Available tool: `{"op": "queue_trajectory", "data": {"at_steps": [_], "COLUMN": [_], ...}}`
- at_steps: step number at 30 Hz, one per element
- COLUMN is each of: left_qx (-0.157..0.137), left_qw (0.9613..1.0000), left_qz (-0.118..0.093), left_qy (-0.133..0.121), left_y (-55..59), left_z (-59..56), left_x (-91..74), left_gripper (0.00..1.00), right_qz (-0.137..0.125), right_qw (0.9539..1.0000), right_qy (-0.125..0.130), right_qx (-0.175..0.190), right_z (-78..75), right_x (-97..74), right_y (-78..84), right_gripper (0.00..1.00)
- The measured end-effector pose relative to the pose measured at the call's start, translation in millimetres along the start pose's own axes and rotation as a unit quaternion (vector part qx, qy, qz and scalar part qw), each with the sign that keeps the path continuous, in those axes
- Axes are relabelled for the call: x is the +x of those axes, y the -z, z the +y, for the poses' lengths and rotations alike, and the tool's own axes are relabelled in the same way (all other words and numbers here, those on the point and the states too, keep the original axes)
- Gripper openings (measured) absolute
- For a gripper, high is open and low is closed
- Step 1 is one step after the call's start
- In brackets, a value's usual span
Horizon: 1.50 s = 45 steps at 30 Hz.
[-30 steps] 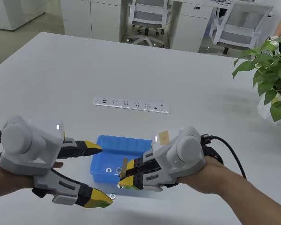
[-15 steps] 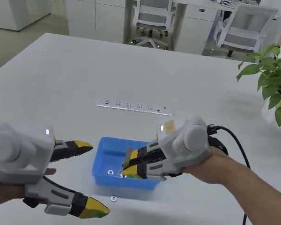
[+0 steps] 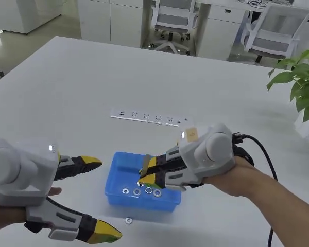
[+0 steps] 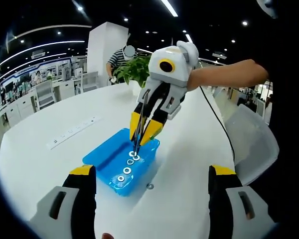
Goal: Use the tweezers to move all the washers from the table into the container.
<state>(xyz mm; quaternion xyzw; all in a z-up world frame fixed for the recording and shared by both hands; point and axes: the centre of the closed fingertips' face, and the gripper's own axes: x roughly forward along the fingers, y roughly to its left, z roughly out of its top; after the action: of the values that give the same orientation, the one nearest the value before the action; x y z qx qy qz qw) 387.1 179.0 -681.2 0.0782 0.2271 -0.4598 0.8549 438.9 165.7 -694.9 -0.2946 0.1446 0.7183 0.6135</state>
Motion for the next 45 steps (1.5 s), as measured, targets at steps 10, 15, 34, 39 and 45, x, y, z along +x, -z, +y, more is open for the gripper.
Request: {"op": "queue_trajectory", "data": {"at_steps": [10,15,34,39,45], "left_qx": [-0.007,-0.009,-0.007,-0.004,0.002], "left_qw": [1.0000,0.9999,0.9998,0.9998,0.9998], "left_qz": [-0.005,-0.008,-0.018,-0.019,-0.017], "left_qy": [-0.004,-0.006,-0.008,-0.007,-0.004], "left_y": [0.7,1.0,-0.1,-0.3,-0.4], "left_z": [4.7,6.9,15.4,19.5,24.1], "left_x": [-2.0,-2.6,2.4,6.8,13.3], "left_gripper": [0.99,0.99,0.99,0.94,0.87], "right_qz": [0.002,0.001,0.009,0.011,0.011], "right_qw": [1.0000,1.0000,0.9999,0.9999,0.9998], "right_qy": [-0.002,0.003,-0.007,-0.008,-0.013], "right_qx": [0.000,0.000,-0.001,-0.002,0.004], "right_z": [-9.3,-16.1,-23.4,-24.3,-24.9], "right_x": [10.7,17.2,43.6,48.4,52.9], "right_y": [6.9,10.2,30.2,35.4,40.3], "right_gripper": [0.09,0.09,0.09,0.09,0.09]}}
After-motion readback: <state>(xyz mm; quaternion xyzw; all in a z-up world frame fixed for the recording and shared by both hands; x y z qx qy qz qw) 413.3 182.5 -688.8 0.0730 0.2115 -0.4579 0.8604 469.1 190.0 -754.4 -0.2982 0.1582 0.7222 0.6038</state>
